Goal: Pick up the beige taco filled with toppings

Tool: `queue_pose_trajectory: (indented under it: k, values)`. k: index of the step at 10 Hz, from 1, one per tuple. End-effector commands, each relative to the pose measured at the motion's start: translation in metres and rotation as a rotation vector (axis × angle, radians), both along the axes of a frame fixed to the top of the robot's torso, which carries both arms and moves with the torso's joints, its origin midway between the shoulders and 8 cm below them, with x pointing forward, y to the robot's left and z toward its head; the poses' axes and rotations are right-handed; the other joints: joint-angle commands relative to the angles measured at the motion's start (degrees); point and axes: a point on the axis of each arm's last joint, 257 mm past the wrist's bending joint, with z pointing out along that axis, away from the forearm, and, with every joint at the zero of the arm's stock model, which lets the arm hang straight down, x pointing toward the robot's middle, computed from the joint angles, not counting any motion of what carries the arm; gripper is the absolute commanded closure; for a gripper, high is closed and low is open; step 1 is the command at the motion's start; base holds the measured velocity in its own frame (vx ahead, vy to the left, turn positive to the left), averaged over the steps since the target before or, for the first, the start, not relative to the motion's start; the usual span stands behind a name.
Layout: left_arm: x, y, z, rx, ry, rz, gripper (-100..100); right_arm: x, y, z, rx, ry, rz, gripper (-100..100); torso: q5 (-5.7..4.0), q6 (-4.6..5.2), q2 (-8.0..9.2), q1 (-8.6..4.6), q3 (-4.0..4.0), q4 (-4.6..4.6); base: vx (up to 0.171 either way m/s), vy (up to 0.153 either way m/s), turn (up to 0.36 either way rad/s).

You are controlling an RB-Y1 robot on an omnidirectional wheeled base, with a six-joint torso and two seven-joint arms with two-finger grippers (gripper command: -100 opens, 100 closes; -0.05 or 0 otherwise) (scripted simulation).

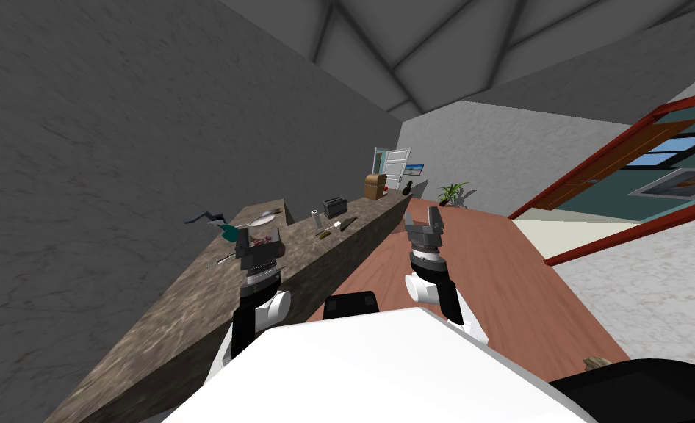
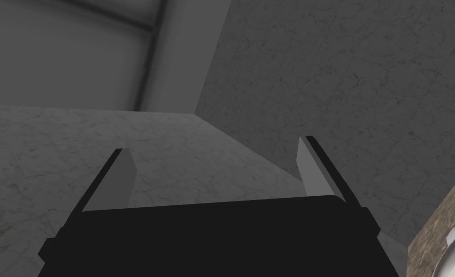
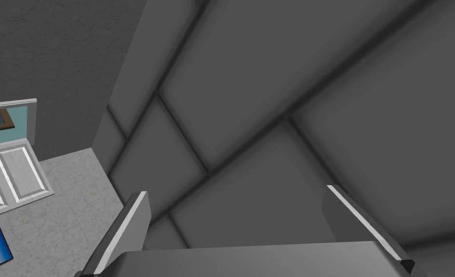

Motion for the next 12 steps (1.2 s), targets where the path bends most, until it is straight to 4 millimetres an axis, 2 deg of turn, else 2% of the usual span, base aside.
queue_pose_trajectory:
  k: [1,4,7,12]
  values:
    - [0.006,0.001,-0.003,0.014,0.024,-0.015,-100,0.0,0.0,0.0,0.0,0.0,0.0,0,0.0,0.0,0.0,0.0,0.0,0.0,-0.001,-0.006,-0.01]
    - [0.024,0.01,-0.017,0.021,0.103,-0.045,-100,0.0,0.0,0.0,0.0,0.0,0.0,0,-0.01,0.0,0.01,-0.05,0.01,0.0,-0.005,-0.019,-0.017]
    - [0.035,0.016,-0.026,0.012,0.153,-0.053,-100,0.0,0.0,0.0,0.0,0.0,0.0,0,-0.01,0.0,0.01,-0.05,0.0,0.0,-0.003,-0.016,-0.012]
    - [0.061,0.039,-0.049,-0.031,0.271,-0.072,-100,0.0,0.0,0.0,0.0,0.0,0.0,0,-0.01,0.0,0.0,-0.06,0.0,0.0,-0.003,-0.02,-0.019]
